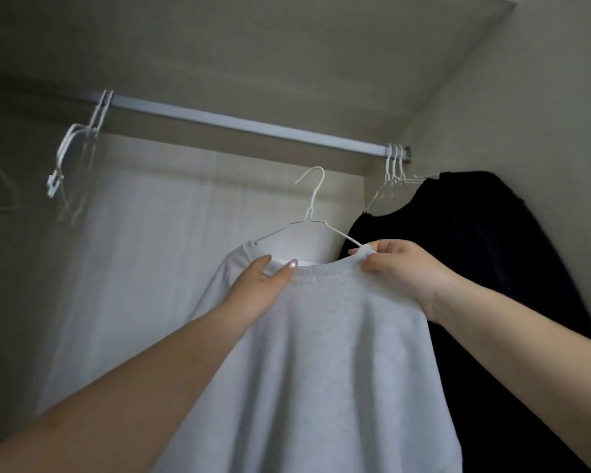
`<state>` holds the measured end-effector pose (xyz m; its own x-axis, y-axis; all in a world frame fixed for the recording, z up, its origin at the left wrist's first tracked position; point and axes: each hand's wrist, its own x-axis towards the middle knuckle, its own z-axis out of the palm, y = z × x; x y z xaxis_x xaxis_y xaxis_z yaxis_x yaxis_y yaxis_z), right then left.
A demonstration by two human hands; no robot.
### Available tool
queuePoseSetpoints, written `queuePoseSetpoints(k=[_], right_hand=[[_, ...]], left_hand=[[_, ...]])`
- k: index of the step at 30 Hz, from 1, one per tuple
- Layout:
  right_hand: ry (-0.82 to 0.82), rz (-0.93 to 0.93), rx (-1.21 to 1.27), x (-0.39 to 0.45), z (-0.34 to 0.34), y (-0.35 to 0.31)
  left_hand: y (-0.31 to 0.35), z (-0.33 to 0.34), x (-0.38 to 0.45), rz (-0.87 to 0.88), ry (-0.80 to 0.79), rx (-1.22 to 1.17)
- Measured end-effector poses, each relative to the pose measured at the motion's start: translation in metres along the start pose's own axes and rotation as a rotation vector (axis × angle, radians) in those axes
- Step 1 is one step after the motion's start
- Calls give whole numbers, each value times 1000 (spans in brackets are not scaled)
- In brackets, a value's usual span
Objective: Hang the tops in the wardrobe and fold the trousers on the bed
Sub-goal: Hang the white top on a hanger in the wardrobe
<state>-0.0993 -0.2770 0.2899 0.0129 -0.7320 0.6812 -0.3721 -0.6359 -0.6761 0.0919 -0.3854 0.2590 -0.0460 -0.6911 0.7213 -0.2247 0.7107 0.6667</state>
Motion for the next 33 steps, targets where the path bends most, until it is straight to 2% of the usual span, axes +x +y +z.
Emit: queuePoseSetpoints(k=[3,6,12,17,26,33], right_hand=[[47,-16,-31,18,-8,-13],[184,-40,-43,38,-19,-24],[373,-109,-104,76,-47,-47],[486,-69,-197,106,-68,-59],[494,42,-204,141,-84,-41],[460,43,-188,149,-83,-24]], left_hand=[[25,28,0,50,-78,-122],[48,50,5,111,-131,-200],[90,82,12,226,-207,-223],[116,100,15,283,-265,-204],[119,121,18,291,-312,-69],[110,122,16,296,-368,-52]])
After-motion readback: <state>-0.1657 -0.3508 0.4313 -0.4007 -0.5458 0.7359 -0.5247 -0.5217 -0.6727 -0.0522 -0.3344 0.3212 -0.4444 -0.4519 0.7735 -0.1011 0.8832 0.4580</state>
